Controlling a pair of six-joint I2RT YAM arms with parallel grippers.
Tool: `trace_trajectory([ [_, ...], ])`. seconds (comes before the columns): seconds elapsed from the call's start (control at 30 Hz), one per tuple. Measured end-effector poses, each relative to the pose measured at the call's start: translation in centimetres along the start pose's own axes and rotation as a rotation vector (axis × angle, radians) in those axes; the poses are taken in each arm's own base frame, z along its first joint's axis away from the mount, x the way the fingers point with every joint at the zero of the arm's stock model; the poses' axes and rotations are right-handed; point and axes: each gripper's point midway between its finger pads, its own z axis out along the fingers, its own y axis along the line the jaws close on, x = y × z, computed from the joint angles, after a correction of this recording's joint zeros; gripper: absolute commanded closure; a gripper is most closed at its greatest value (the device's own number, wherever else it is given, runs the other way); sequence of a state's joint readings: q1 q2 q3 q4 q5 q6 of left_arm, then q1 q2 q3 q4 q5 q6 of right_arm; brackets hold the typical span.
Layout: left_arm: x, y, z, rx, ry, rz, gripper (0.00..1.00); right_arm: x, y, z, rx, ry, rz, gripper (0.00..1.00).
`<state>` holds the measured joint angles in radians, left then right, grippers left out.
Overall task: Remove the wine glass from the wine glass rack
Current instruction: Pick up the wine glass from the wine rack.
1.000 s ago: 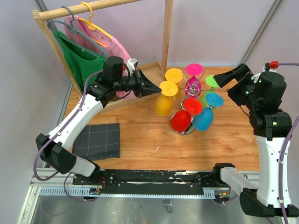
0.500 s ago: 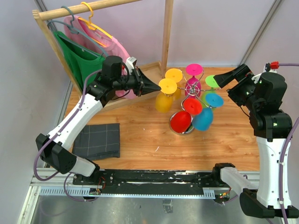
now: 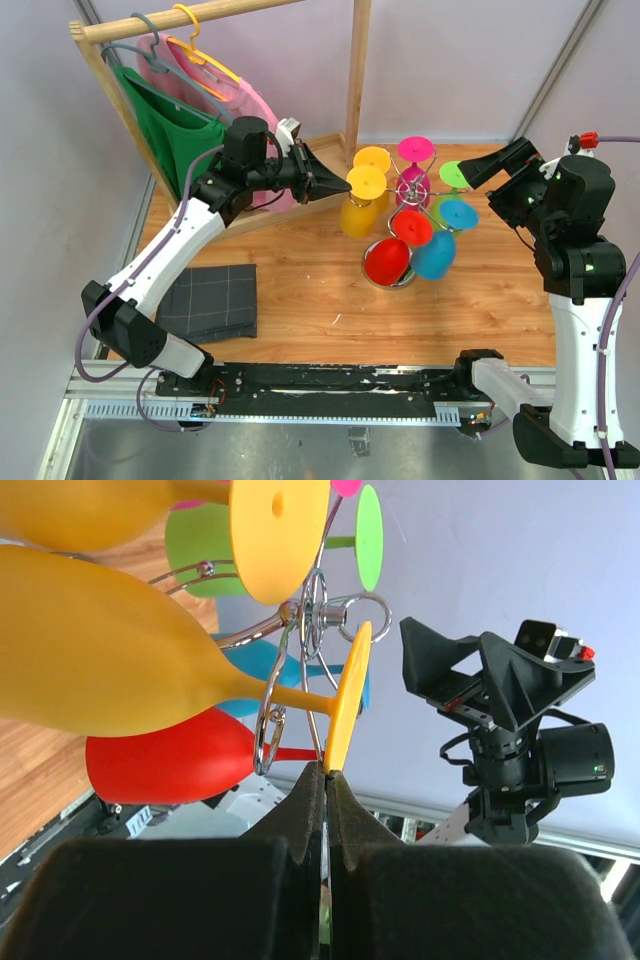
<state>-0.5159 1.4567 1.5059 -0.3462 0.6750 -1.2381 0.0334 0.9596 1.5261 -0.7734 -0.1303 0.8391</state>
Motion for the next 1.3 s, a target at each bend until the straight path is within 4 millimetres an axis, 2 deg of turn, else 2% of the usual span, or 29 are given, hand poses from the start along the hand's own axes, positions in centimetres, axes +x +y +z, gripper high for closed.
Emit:
trace_trajectory([
  [0.17, 1.1, 0.1, 0.7, -0.003, 0.032, 0.001, 1.00, 0.0, 0.0, 0.0, 0.000, 0.000, 0.000, 0.01],
  [0.63, 2.3, 0.0, 1.8, 0.008, 0.083, 0.011, 1.00, -0.2, 0.2, -0.7, -0.011, -0.016, -0.001, 0.02],
  [1.3, 2.9, -0.3, 1.7, 0.011, 0.098, 0.035, 1.00, 0.0, 0.0, -1.8, -0.017, -0.027, -0.002, 0.01],
])
